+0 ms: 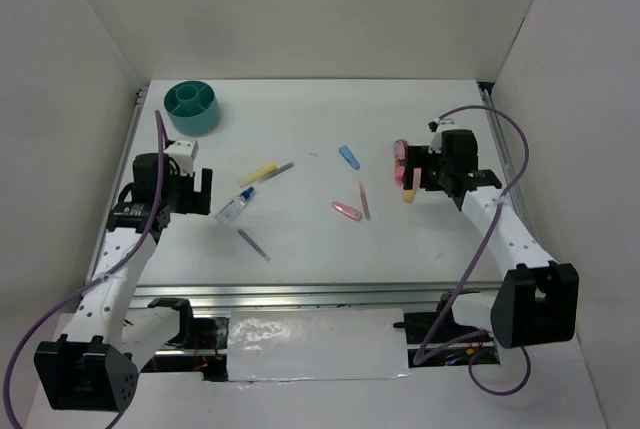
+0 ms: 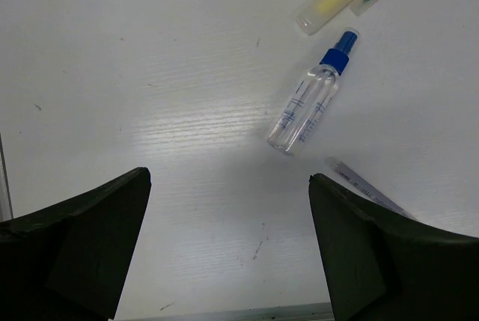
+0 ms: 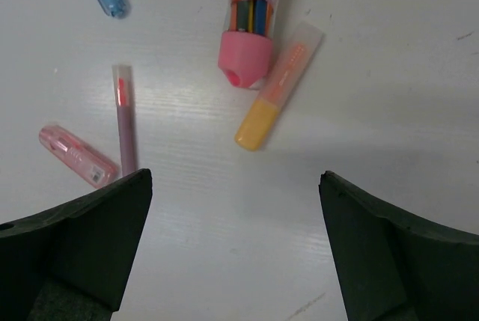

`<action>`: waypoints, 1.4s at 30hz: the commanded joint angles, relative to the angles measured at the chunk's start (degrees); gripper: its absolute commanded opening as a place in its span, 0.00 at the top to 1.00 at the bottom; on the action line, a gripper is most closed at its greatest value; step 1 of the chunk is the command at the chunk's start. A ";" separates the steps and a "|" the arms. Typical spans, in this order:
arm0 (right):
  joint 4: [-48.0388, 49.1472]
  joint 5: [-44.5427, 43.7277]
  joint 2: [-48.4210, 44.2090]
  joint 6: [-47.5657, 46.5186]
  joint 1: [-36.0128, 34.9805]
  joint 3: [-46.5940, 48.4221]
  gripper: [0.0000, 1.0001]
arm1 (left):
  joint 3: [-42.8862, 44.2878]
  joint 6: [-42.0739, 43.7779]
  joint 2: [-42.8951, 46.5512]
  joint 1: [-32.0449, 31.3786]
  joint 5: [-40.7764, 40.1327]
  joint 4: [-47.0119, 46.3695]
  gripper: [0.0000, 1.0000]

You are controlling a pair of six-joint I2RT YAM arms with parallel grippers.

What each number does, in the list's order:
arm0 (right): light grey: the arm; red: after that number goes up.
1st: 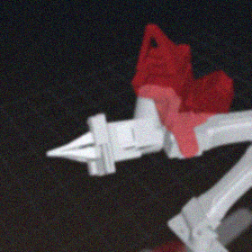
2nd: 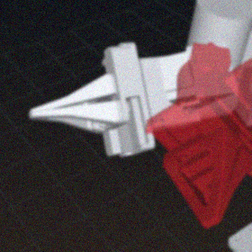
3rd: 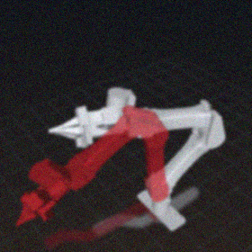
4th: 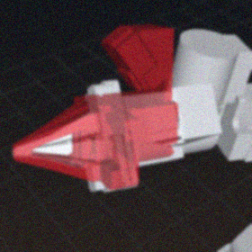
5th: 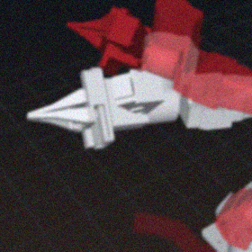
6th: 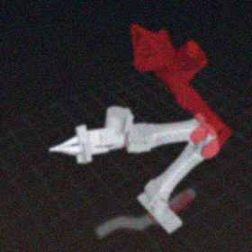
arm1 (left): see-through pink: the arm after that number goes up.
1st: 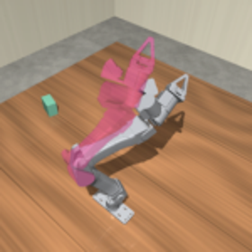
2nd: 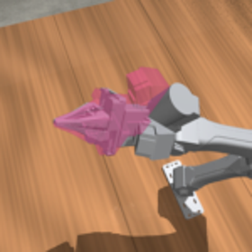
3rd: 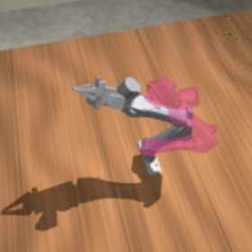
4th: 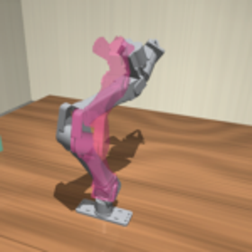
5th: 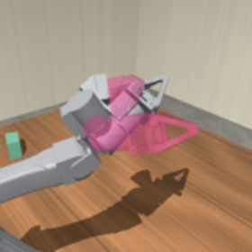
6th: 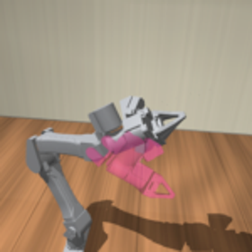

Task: Sort the stationery into containers
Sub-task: Pick up the stationery from the center of the board.

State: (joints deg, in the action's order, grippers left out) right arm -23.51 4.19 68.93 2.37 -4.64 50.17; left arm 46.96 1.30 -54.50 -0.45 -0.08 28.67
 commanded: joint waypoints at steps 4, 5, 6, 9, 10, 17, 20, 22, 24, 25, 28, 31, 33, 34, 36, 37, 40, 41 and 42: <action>-1.18 -3.22 12.08 6.32 -0.19 12.29 0.00 | 0.33 0.19 2.38 0.19 0.43 -2.39 0.01; -2.67 -3.13 13.50 6.94 -0.28 13.88 0.00 | 0.41 0.11 2.21 0.18 0.43 -2.30 0.01; -3.47 -3.13 16.73 7.99 -0.28 15.20 0.00 | 0.41 0.11 2.03 0.27 0.43 -2.30 0.01; -6.72 -3.83 22.98 9.49 -0.36 23.18 0.00 | 0.50 -0.07 1.68 0.27 0.52 -2.30 0.01; -7.42 -3.92 24.49 9.67 -0.28 24.61 0.00 | 0.50 -0.16 1.50 0.27 0.43 -2.30 0.01; -10.85 -5.31 34.77 9.58 -0.63 34.37 0.00 | 0.68 -0.51 0.62 0.27 0.34 -2.38 0.01; -13.49 -4.80 40.65 9.41 -0.54 40.07 0.00 | 0.59 -0.51 0.54 0.27 -1.33 -2.56 0.01; -14.37 -4.80 42.42 9.32 -0.80 41.32 0.00 | 0.50 -0.51 0.62 0.27 -1.42 -2.65 0.01; -14.72 -5.15 44.88 9.14 -0.80 43.15 0.00 | 0.50 -0.68 0.45 0.19 -1.59 -2.74 0.01; -15.25 -4.89 45.59 9.06 -0.72 43.78 0.01 | 0.50 -0.60 0.36 0.18 -1.68 -2.65 0.01; -16.39 -4.45 49.36 8.62 -0.63 46.59 0.02 | 0.59 -0.68 0.01 0.19 -1.68 -2.65 0.01; -16.57 -4.45 51.04 8.53 -0.72 47.65 0.03 | 0.50 -0.60 -0.08 0.18 -1.59 -2.65 0.01; -17.18 -3.06 52.53 8.35 -0.72 48.87 0.06 | 0.41 -0.34 -0.08 0.19 -1.24 -2.74 0.01; -17.36 -2.61 53.41 8.35 -0.72 49.23 0.07 | 0.41 -0.16 -0.08 0.18 -1.07 -2.74 0.01; -17.71 -2.25 54.12 8.26 -0.63 50.20 0.12 | 0.33 -0.07 0.01 0.19 -0.80 -2.74 0.01; -17.63 -1.82 54.64 8.35 -0.72 50.29 0.13 | 0.33 -0.07 0.10 0.27 -0.89 -2.91 0.01; -17.71 -1.90 55.78 8.35 -0.54 51.51 0.21 | 0.06 0.37 -0.08 0.27 -0.36 -2.91 0.01; -18.24 -1.99 56.14 8.26 -0.45 51.86 0.25 | 0.06 0.54 -0.08 0.27 -0.36 -2.83 0.01; -18.41 -1.99 56.32 8.18 -0.45 52.39 0.28 | 0.15 0.89 -0.25 0.27 0.51 -2.83 0.01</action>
State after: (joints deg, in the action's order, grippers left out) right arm -40.14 1.87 124.25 10.66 -4.75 98.89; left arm 46.94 1.34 -54.57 -0.45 -1.15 28.25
